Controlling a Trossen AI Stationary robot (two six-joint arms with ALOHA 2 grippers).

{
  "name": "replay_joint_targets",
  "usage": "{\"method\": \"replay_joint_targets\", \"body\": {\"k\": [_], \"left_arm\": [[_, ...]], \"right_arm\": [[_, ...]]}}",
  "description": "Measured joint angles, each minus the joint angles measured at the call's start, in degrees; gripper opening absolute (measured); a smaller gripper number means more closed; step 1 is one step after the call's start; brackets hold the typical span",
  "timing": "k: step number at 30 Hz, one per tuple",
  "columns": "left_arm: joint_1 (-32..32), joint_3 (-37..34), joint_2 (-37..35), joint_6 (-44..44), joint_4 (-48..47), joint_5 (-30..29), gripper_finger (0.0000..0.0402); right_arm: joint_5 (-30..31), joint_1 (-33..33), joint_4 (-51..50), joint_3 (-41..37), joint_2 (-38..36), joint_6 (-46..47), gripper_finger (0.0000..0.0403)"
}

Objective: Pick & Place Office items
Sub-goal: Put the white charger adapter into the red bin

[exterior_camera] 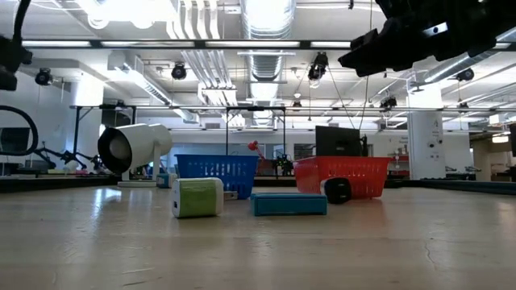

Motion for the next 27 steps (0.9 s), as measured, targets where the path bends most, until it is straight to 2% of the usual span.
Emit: {"method": "replay_joint_targets", "body": {"k": [4, 8, 10, 27], "left_arm": [[-0.7, -3.3, 0.0, -3.5, 0.7, 0.6, 0.0357], [-1.1, -4.9, 0.0, -4.6, 3.3, 7.1, 0.0356], [-1.9, -5.5, 0.0, -4.3, 5.6, 8.6, 0.0356], [-4.4, -15.3, 0.0, -3.7, 14.2, 7.6, 0.037]], "right_arm": [[0.0, 0.0, 0.1, 0.0, -0.1, 0.0, 0.0034], [0.0, 0.0, 0.2, 0.0, 0.0, 0.2, 0.0034], [0.0, 0.0, 0.1, 0.0, 0.0, 1.0, 0.0034], [0.0, 0.0, 0.2, 0.0, 0.0, 1.5, 0.0034]]}}
